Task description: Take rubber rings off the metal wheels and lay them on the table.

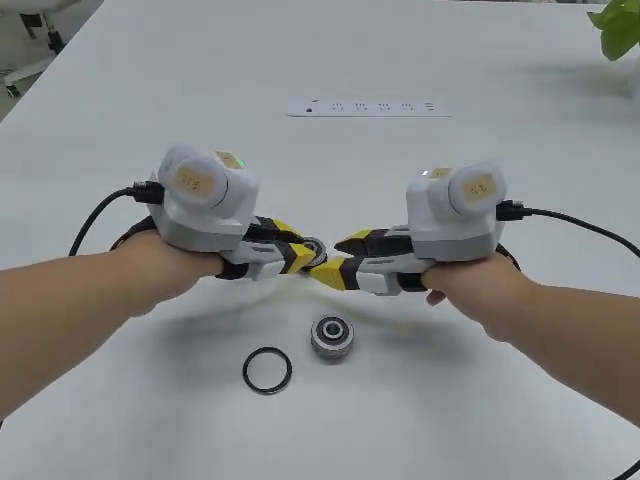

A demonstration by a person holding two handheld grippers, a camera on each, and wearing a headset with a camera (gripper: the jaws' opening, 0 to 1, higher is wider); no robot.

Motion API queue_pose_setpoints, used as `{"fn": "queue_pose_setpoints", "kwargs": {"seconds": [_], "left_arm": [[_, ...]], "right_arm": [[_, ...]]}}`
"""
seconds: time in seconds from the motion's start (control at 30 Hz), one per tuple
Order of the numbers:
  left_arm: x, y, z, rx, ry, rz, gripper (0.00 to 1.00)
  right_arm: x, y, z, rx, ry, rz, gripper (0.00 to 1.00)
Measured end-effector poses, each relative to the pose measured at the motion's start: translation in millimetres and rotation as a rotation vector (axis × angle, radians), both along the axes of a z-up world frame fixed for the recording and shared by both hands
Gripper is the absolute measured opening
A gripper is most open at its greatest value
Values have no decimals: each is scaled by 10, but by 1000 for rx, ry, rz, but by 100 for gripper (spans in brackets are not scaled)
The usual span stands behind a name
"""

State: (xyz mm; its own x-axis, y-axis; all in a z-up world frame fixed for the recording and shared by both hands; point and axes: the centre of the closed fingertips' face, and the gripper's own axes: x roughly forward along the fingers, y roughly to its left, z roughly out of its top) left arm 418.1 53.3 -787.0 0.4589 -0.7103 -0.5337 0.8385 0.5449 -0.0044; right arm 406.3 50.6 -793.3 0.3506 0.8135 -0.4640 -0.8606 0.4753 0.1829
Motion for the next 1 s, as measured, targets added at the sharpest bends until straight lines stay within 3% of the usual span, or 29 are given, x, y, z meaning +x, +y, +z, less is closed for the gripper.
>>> {"fn": "queue_pose_setpoints", "kwargs": {"seconds": [0.4,1.0], "left_arm": [[21,-3,2,6,-4,12,13],[26,-3,-15,2,4,32,12]], "right_arm": [[48,71,-64,-28,-5,-4,24],[22,6,-106,-27,44,-17,15]]}}
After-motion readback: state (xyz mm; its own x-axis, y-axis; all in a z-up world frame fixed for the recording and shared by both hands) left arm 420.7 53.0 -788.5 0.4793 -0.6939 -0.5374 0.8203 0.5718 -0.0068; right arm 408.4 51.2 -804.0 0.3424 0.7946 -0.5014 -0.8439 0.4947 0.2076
